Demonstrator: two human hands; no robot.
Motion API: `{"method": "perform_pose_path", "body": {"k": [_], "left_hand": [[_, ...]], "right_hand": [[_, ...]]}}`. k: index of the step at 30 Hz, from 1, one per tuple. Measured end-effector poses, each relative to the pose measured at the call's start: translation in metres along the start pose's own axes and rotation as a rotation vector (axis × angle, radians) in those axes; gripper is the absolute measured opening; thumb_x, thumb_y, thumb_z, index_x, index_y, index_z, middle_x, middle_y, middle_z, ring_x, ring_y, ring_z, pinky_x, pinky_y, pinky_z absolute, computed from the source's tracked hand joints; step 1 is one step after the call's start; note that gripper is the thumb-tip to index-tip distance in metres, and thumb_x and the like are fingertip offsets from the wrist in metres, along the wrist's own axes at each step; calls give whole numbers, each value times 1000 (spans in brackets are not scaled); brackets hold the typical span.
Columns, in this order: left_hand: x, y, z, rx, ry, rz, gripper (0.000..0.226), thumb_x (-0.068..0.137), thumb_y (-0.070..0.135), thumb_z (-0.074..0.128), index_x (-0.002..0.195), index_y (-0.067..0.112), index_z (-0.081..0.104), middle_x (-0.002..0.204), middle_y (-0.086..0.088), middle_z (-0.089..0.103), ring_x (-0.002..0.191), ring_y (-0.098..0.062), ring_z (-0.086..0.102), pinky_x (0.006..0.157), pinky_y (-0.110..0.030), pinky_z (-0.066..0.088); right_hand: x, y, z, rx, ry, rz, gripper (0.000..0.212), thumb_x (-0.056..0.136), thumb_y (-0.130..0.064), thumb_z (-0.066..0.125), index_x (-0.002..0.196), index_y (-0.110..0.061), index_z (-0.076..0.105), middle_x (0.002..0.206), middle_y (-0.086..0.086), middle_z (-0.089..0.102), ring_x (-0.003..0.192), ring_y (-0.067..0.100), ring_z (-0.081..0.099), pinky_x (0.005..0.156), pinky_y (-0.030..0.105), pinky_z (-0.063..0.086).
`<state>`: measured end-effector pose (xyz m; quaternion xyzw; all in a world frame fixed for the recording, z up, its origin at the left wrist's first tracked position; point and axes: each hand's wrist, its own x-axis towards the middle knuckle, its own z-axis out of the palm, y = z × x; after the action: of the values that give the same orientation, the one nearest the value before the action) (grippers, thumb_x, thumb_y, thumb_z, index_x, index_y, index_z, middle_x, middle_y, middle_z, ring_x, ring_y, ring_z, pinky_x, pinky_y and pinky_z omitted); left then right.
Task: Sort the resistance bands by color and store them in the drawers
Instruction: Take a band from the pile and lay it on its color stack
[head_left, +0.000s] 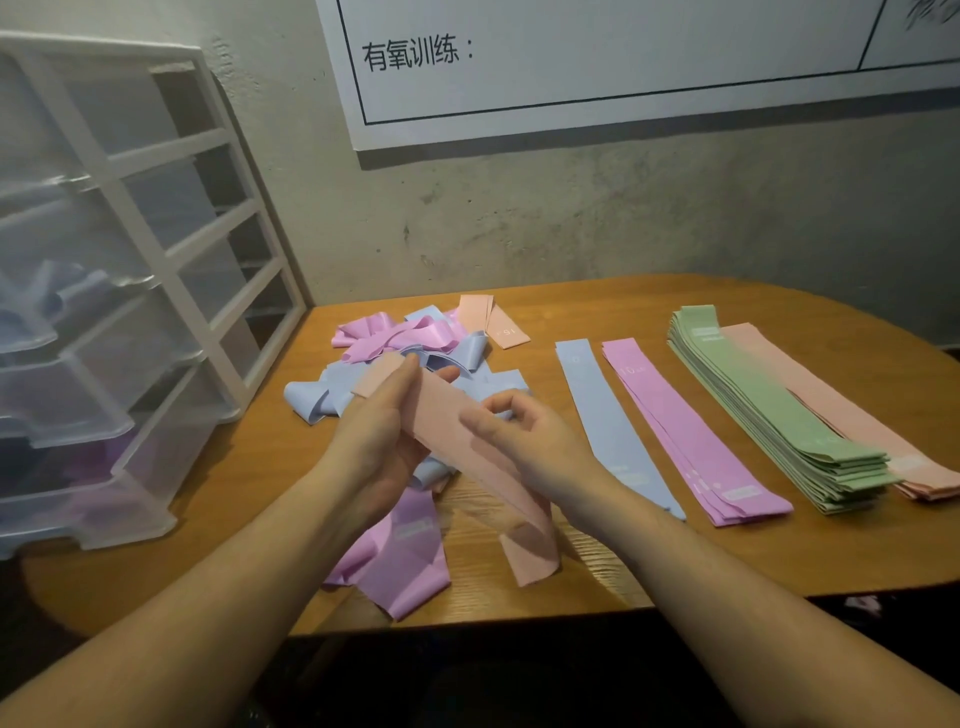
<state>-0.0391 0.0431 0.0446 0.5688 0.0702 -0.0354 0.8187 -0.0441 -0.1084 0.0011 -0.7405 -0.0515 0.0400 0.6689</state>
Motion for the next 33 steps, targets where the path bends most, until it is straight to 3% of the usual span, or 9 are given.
{"method": "perform_pose_path", "body": {"k": [3, 7, 10, 13, 16, 22, 27, 30, 33], "left_hand": [[3, 2, 3, -1, 1, 1, 18, 105, 31, 51, 110, 16, 58, 103, -4, 77, 95, -20, 73, 81, -41, 59], [8, 5, 16, -138, -3, -57, 28, 105, 34, 49, 98, 9, 60, 81, -10, 74, 88, -22, 71, 82, -40, 57], [13, 3, 25, -227, -76, -91, 31, 104, 30, 47, 118, 4, 58, 101, -15, 73, 97, -28, 72, 81, -38, 60], [16, -5, 36, -175, -132, -118, 31, 104, 19, 41, 128, 6, 54, 117, -13, 73, 99, -24, 72, 88, -39, 56], [22, -7, 48, -155, -172, -93, 29, 101, 7, 36, 117, 5, 61, 105, -11, 76, 99, -22, 73, 82, -39, 58], [37, 1, 90, -249, -132, -106, 27, 100, -2, 32, 107, 1, 57, 88, -16, 67, 75, -21, 69, 63, -31, 58], [59, -7, 129, -279, -18, -57, 26, 90, -7, 30, 104, 3, 49, 76, -9, 55, 64, -21, 55, 52, -24, 51], [68, -17, 158, -193, 21, -26, 22, 84, -5, 29, 98, 4, 44, 77, -5, 41, 63, -22, 41, 54, -24, 42], [67, -20, 190, -197, -13, -67, 17, 88, -2, 29, 78, 8, 38, 78, -4, 34, 66, -21, 34, 59, -30, 36]], "right_hand": [[-4, -1, 0, -129, -72, 2, 22, 91, -43, 69, 81, -24, 64, 65, -19, 62, 59, -5, 55, 53, 10, 40], [-4, -6, -2, -86, -43, 25, 37, 99, -42, 58, 89, -7, 66, 74, -3, 60, 67, 9, 52, 63, 28, 39], [-4, -14, -10, -42, 39, 40, 41, 101, -46, 53, 99, -7, 66, 80, 5, 62, 71, 17, 57, 68, 35, 42], [-5, -19, -26, 62, 27, 115, 37, 103, -46, 51, 106, -12, 64, 84, 13, 68, 64, 22, 64, 57, 32, 52], [-9, -22, -42, 40, 7, 136, 32, 100, -45, 55, 108, -16, 65, 96, 11, 74, 73, 17, 67, 60, 26, 50], [-19, -20, -77, -50, -51, 127, 17, 96, -35, 62, 110, -24, 67, 89, 1, 74, 72, 14, 71, 59, 27, 52], [-27, -17, -106, -89, 77, 57, 21, 96, -37, 65, 109, -21, 70, 95, 2, 76, 81, 12, 68, 75, 35, 49], [-33, -18, -127, -122, 173, 56, 21, 95, -37, 66, 108, -21, 70, 98, 1, 75, 85, 19, 71, 79, 36, 52], [-45, -20, -154, -153, 163, 73, 16, 95, -31, 62, 105, -19, 67, 91, -1, 72, 78, 14, 68, 71, 29, 49]]}}
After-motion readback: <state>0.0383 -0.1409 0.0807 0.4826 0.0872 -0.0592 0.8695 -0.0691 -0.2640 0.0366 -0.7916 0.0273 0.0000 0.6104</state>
